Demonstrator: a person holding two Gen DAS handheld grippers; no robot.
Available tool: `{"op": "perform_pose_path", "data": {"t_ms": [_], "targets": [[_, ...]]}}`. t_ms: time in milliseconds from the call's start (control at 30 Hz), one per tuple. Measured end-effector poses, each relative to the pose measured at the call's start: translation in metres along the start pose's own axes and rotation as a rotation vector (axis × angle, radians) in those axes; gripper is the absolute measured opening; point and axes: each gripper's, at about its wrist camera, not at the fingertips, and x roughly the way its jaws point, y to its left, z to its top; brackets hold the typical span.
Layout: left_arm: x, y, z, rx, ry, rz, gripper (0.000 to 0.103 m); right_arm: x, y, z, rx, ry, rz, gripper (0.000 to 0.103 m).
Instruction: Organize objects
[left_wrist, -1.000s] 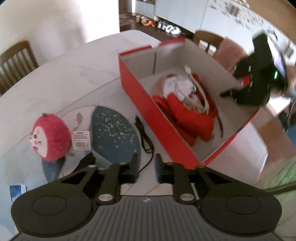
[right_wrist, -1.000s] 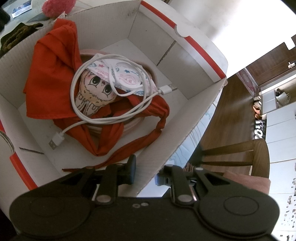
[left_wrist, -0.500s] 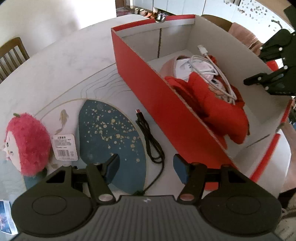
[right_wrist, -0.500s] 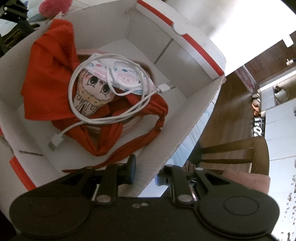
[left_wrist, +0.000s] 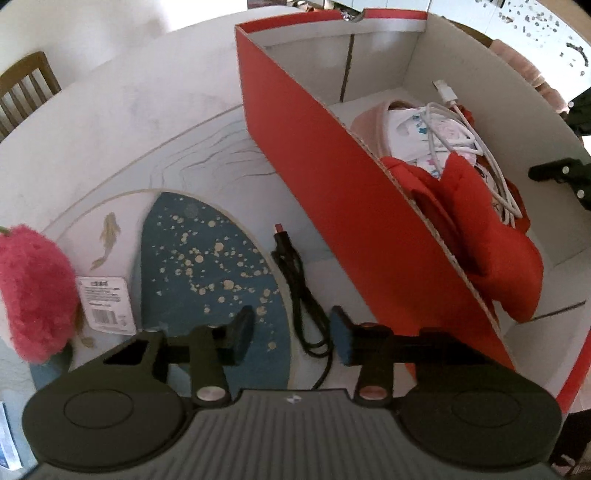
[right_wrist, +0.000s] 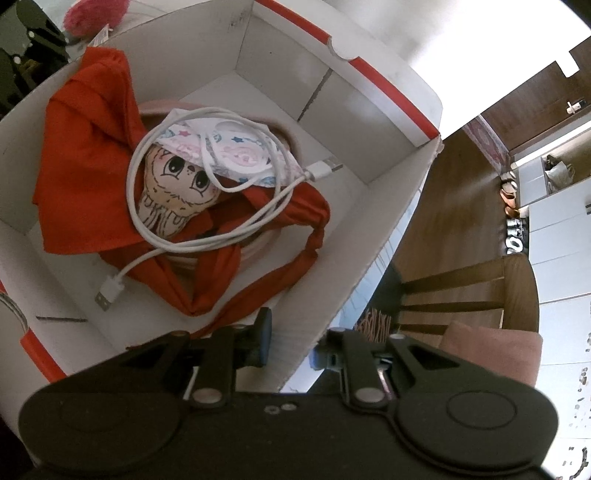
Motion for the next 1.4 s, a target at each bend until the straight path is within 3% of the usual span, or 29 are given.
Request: {"op": "perform_pose_path", "data": {"t_ms": [267, 633, 1000, 1400], "targets": [[0.01, -0.003, 0.017, -0.02, 0.055, 0.023, 0.02, 0.0, -0.001, 0.002, 0.006, -0.002, -0.003, 0.017], [-0.003, -0.003, 0.019, -0.039, 0.051, -0.003, 0.016, -0.001, -0.003, -0.002, 0.018, -0.009, 0.0, 0.017], [-0.083, 0.012, 0.018, -0.14, -0.035, -0.073, 0.016, -0.001, -0.002, -0.002, 0.014, -0.009, -0.003, 0.017], [-0.173, -0.009, 0.065, -0.083, -0.154, -0.122, 0.016, -0.001, -0.002, -0.001, 0.011, -0.008, -0.004, 0.017]]}}
